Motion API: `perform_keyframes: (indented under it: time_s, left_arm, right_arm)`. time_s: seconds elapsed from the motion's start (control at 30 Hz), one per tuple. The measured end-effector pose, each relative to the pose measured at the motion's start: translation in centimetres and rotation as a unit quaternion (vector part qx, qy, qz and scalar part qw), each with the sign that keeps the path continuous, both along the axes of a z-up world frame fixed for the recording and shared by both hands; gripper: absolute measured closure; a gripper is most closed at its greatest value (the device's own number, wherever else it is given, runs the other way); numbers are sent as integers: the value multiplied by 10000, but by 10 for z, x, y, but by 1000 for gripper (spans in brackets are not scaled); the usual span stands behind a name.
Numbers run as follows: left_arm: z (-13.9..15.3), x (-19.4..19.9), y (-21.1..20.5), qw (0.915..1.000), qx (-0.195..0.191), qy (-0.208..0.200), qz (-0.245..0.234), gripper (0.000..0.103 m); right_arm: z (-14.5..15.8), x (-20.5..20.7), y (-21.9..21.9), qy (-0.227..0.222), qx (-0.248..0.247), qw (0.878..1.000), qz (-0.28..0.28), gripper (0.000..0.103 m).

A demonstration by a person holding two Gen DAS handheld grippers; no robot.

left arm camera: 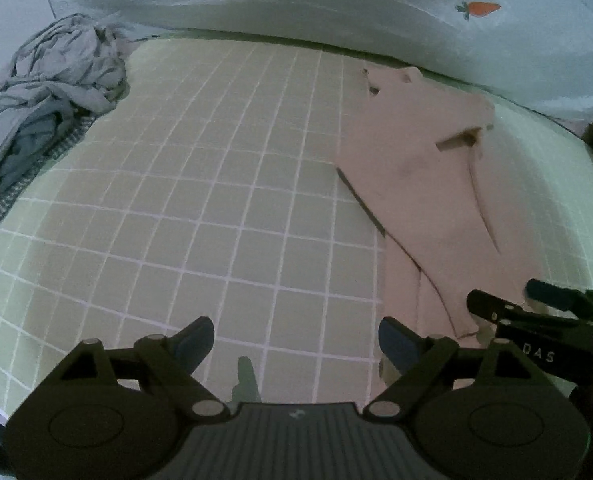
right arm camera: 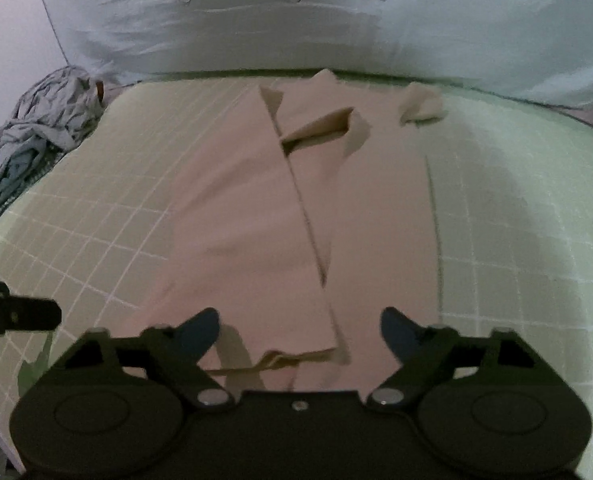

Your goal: Fold clothes

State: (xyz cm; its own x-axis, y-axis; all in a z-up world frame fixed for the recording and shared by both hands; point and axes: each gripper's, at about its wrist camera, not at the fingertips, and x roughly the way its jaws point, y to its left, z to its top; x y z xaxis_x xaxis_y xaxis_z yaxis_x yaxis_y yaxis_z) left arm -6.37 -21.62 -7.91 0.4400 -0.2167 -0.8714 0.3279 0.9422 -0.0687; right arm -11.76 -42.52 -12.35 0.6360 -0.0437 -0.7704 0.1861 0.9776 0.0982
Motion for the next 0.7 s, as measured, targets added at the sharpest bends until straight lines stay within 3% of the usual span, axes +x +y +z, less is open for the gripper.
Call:
perform_keyframes:
  time_s: [0.03,0.1,0.23,0.3,0.37,0.5,0.7]
  left_arm:
    - [0,4,0,10000,1,16,-20,13]
    - [-1,12,0,10000,2,48,-61,13]
    - [1,20,0,10000,-26,9,-66,13]
    - [2,20,-2,9999,-56,-6,-146,13]
    - [2,19,-6,9996,-85,-3,-269,13]
    - [0,17,-15,9989,-97,34,-446,13]
    - [-8,7,-30,9970,-185,219,-724,13]
  right_arm:
    - [-1,-1,1,8,35,10000,-2,31]
    - [-2,0,3,64,30,10000,-40,49]
    - [0,-1,4,93,-13,9999,-113,64]
    - [2,-5,3,43,-24,9999,-105,84]
    - [6,-10,3,-41,-41,9999,-107,97]
    - [19,-26,6,-355,-52,9993,-85,101]
    - [33,-49,9,-485,92,9984,-263,101]
